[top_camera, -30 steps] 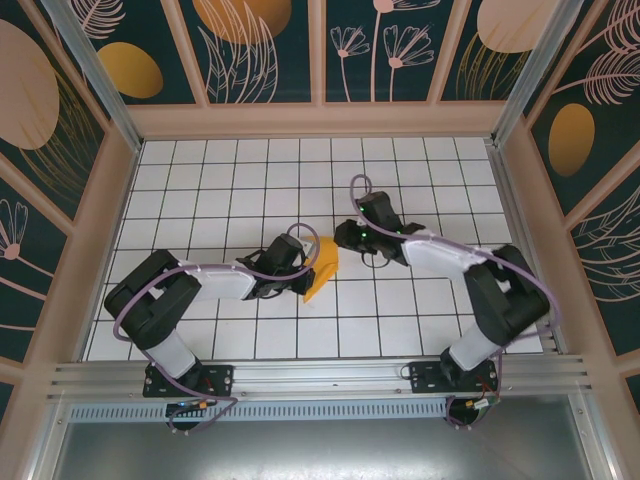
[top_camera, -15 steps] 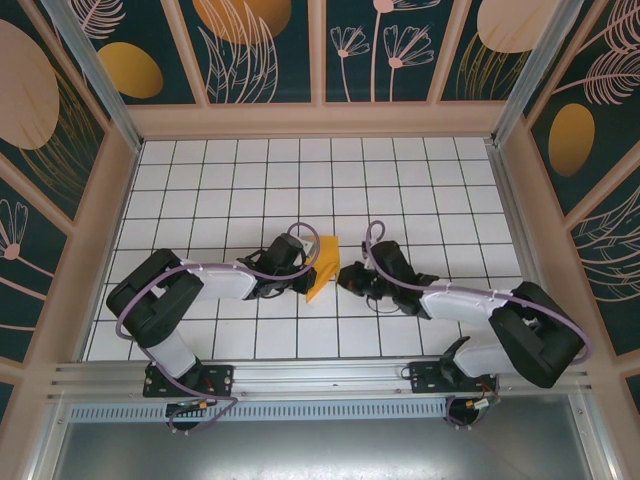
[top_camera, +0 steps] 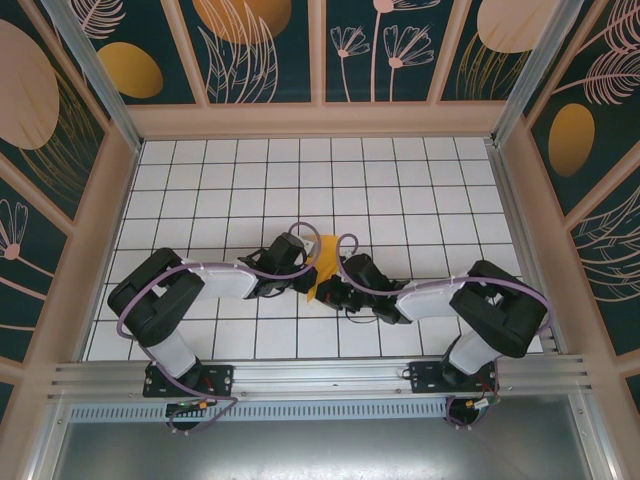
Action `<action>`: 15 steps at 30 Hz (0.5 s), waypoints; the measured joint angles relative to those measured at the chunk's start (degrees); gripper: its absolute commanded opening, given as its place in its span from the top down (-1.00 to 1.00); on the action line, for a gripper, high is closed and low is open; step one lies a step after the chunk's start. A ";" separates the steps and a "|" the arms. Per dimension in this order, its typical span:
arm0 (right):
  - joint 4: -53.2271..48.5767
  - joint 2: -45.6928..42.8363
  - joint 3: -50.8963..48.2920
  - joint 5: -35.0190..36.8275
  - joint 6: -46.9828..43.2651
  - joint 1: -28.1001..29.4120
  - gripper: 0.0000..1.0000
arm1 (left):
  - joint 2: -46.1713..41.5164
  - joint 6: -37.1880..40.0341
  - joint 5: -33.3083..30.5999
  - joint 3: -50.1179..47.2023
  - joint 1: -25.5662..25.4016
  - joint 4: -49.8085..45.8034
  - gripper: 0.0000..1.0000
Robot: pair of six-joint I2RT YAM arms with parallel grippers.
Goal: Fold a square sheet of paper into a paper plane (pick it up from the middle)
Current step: Third fold the triangle at the center of the table.
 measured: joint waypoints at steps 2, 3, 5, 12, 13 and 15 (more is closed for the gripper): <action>-3.04 -3.28 0.00 2.23 -0.55 -1.92 1.00 | 0.09 0.24 0.02 0.09 0.00 -0.02 0.74; -4.07 -4.85 0.09 2.58 -1.38 -3.78 1.00 | 0.09 0.24 0.02 0.09 0.00 -0.02 0.74; -6.62 -6.36 1.62 3.13 -3.39 -8.79 1.00 | 0.09 0.26 0.02 0.09 0.00 -0.02 0.74; -14.69 2.86 15.74 0.31 -13.09 -17.44 1.00 | 0.09 0.26 0.02 0.09 0.00 -0.02 0.74; -16.09 5.16 18.43 -0.17 -14.51 -17.59 1.00 | 0.09 0.28 0.02 0.11 0.00 -0.02 0.74; -18.88 9.03 22.80 -0.55 -16.90 -17.64 1.00 | 0.09 0.28 0.02 0.17 0.00 -0.09 0.74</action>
